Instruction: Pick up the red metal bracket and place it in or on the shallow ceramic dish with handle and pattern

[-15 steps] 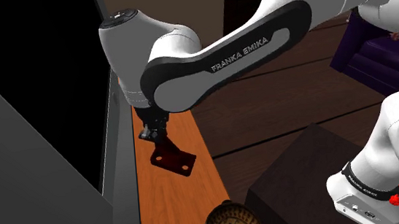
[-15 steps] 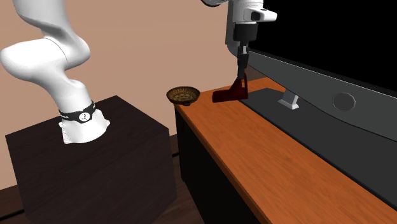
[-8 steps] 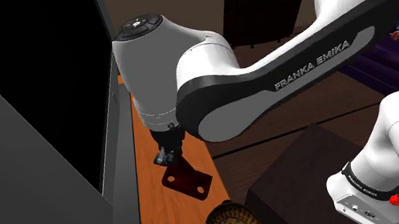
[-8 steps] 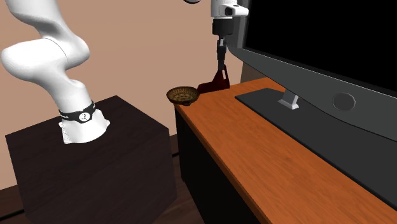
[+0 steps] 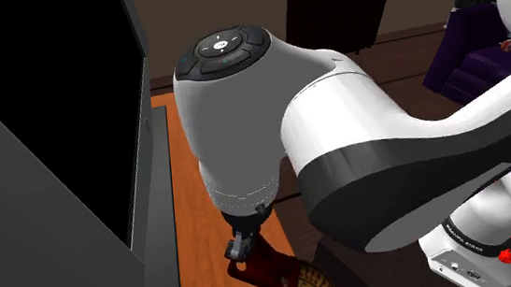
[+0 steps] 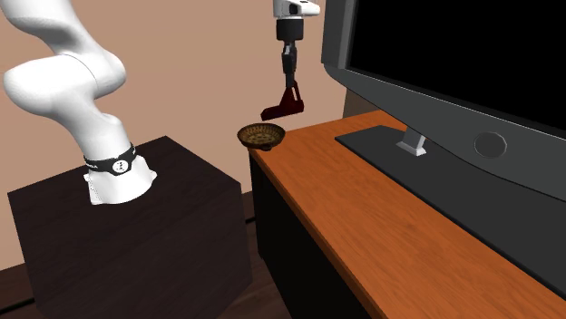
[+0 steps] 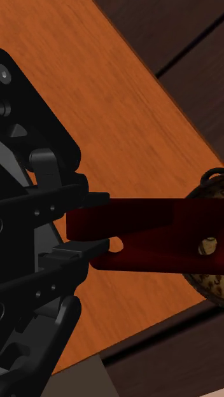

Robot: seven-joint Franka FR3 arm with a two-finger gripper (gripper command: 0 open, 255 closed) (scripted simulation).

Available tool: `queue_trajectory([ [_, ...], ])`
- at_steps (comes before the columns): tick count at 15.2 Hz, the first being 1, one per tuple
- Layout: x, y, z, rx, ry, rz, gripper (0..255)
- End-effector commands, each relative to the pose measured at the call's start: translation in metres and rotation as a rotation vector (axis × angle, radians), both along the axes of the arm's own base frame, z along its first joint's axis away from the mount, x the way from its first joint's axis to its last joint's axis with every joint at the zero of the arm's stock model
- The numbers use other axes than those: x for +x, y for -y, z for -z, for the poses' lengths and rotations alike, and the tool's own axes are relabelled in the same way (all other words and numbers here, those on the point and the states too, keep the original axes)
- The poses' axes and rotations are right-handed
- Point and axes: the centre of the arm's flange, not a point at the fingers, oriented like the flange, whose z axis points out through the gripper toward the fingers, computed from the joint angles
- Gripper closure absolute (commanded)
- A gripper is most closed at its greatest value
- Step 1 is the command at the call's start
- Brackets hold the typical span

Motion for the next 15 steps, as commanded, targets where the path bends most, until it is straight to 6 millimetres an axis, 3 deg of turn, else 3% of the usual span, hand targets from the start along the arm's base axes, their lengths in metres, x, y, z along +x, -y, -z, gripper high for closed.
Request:
queue_trajectory([
  [1,-0.027,0.000,-0.002,0.000,0.000,0.002,255],
  [4,-0.062,-0.003,-0.006,0.000,0.000,0.002,255],
  [15,-0.062,-0.003,0.052,0.000,0.000,0.002,255],
])
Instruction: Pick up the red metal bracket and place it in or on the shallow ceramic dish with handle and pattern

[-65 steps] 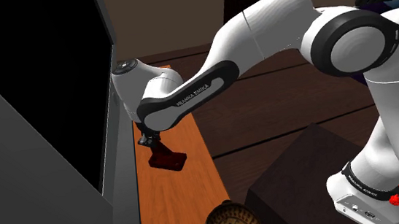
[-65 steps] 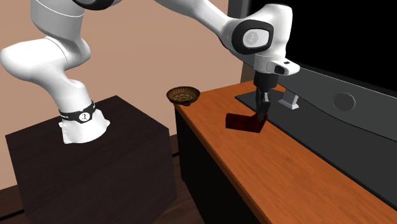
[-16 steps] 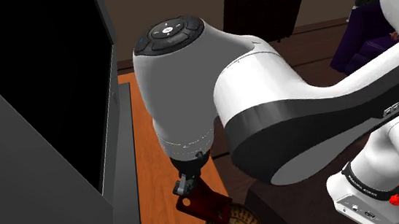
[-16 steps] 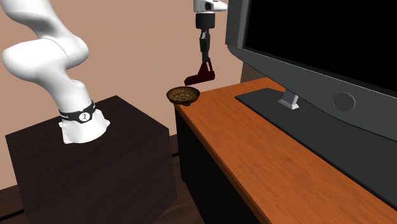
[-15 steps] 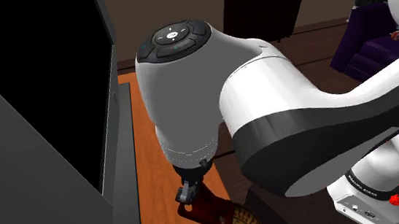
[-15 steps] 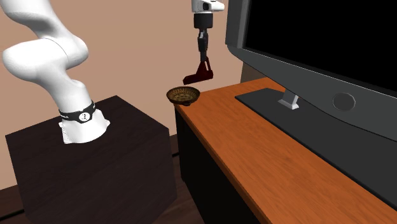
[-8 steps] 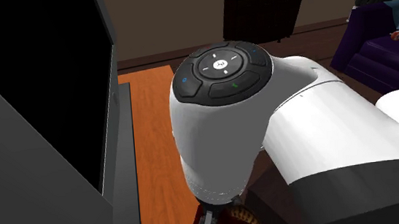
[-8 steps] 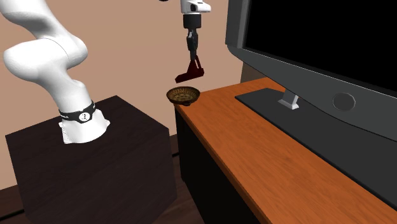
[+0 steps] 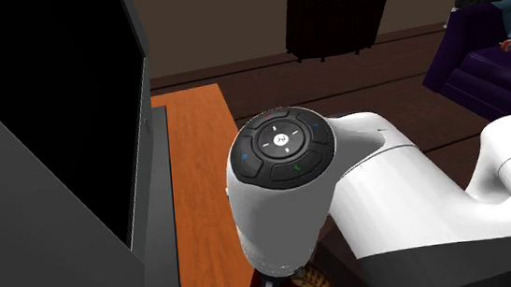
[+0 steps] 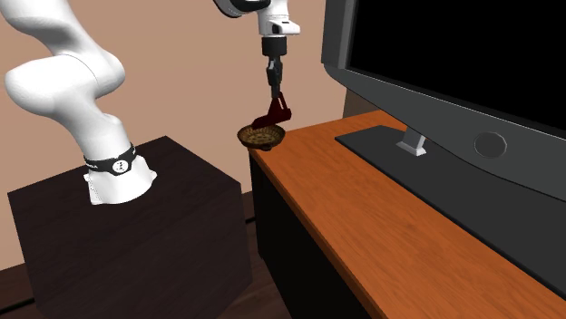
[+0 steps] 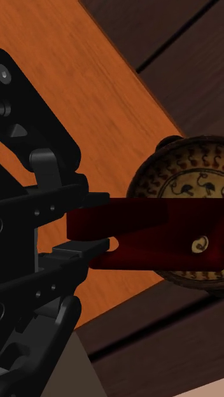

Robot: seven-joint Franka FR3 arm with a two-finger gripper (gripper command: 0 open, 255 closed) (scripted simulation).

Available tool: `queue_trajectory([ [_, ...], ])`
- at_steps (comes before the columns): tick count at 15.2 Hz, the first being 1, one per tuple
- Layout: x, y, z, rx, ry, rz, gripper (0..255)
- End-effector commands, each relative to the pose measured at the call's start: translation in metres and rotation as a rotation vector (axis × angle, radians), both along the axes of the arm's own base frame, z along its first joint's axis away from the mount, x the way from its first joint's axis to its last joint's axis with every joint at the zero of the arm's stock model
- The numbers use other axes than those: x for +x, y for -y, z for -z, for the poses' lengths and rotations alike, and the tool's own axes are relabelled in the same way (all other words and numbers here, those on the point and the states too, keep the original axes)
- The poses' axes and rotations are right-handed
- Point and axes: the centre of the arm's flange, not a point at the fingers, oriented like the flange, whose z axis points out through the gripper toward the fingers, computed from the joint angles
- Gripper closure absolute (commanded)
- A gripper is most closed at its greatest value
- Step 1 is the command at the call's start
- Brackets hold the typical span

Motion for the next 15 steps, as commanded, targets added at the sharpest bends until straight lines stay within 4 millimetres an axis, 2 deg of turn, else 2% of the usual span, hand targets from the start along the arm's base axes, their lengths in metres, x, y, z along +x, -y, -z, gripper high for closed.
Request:
queue_trajectory([
  [1,-0.001,-0.001,0.011,0.001,0.000,0.000,255],
  [10,-0.001,-0.001,0.056,0.001,0.000,0.000,255],
  [15,-0.001,-0.001,0.056,0.001,0.000,0.000,255],
])
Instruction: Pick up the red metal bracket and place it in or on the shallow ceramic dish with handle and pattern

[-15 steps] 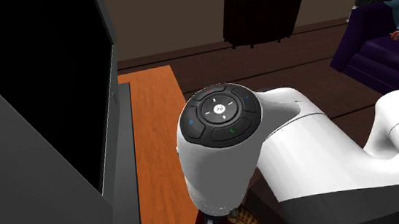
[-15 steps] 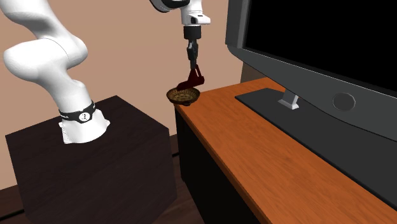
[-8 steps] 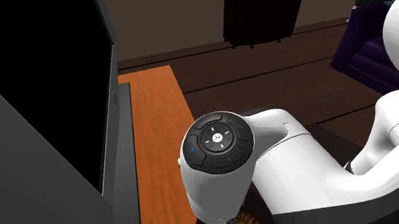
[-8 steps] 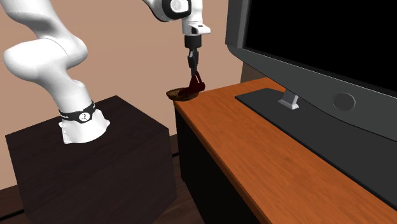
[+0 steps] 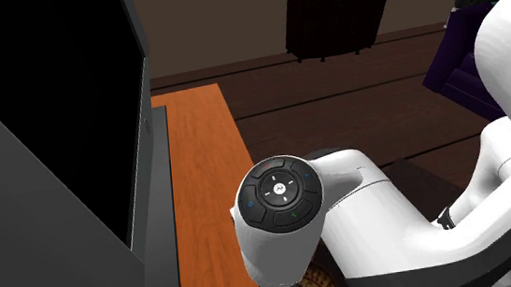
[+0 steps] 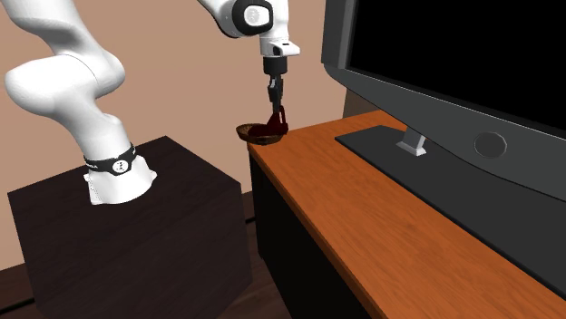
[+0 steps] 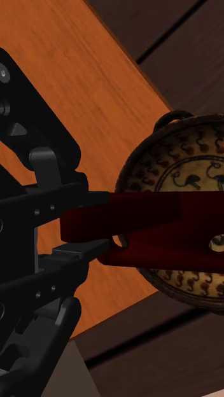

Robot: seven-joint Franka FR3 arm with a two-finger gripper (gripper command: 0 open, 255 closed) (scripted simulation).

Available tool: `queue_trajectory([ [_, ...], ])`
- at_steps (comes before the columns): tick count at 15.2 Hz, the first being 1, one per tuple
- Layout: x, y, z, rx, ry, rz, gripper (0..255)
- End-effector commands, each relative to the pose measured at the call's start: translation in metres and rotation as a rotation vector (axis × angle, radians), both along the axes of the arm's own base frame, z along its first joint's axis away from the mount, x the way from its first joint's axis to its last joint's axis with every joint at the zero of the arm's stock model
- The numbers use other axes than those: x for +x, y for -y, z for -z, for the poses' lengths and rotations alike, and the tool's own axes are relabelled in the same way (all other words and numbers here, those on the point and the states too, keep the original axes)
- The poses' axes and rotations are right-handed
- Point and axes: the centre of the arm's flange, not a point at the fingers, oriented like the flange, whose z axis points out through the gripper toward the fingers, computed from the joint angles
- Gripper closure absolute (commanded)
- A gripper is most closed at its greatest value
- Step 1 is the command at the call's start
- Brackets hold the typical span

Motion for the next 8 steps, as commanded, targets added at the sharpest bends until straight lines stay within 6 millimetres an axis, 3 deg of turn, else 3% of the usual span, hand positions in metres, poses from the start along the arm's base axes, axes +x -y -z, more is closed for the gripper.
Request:
queue_trajectory([
  [1,-0.0017,0.0004,0.0027,-0.005,-0.005,-0.002,255],
  [2,-0.0017,0.0004,0.0027,-0.005,-0.005,-0.002,255],
  [3,-0.0019,0.0000,0.0031,-0.005,-0.005,-0.002,0],
  [8,-0.0017,0.0004,0.0027,-0.005,-0.005,-0.002,0],
])
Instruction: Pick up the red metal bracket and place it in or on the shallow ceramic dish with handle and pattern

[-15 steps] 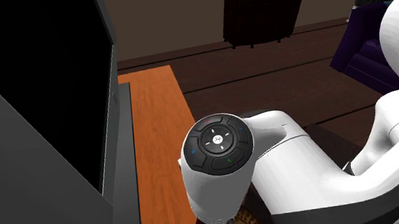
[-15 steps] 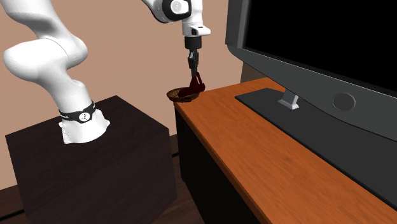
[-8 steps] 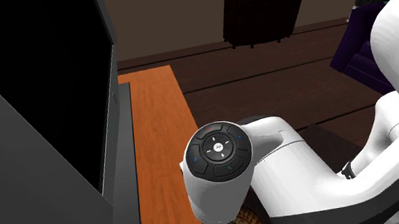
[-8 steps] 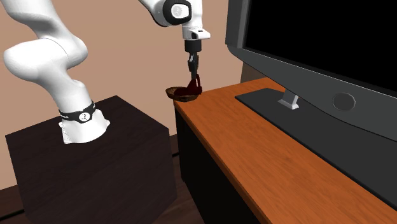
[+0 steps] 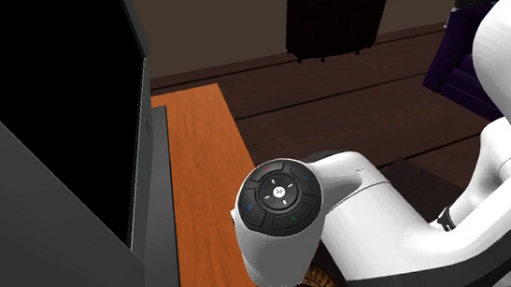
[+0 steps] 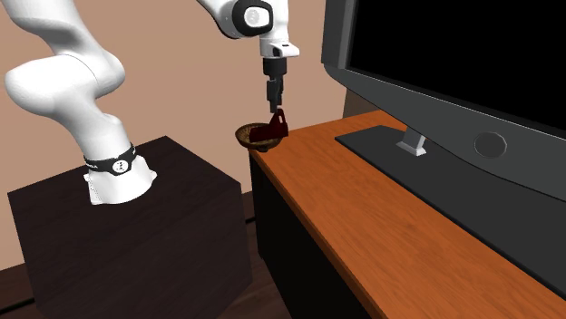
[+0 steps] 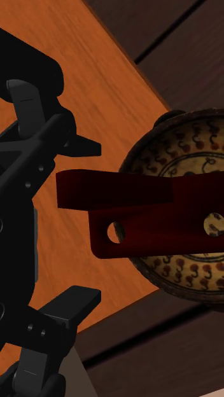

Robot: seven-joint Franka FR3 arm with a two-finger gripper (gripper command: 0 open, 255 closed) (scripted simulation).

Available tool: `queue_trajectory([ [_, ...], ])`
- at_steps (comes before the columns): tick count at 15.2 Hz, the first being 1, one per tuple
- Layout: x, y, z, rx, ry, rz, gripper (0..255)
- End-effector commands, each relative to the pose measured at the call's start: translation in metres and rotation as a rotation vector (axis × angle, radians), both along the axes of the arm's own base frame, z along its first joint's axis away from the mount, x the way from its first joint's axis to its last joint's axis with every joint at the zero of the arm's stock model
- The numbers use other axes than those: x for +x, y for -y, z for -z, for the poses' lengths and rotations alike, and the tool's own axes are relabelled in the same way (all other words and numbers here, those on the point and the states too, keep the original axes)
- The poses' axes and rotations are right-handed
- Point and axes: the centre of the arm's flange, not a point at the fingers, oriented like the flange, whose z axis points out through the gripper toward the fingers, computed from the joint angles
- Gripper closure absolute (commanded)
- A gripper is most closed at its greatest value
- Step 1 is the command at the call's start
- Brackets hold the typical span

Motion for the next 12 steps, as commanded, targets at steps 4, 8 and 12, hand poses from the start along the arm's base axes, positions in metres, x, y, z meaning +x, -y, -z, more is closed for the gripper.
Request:
queue_trajectory([
  [4,-0.004,-0.002,-0.050,0.000,0.000,0.000,0],
  [8,-0.004,-0.002,-0.050,0.000,0.000,0.000,0],
  [12,-0.004,-0.002,-0.050,0.000,0.000,0.000,0],
])
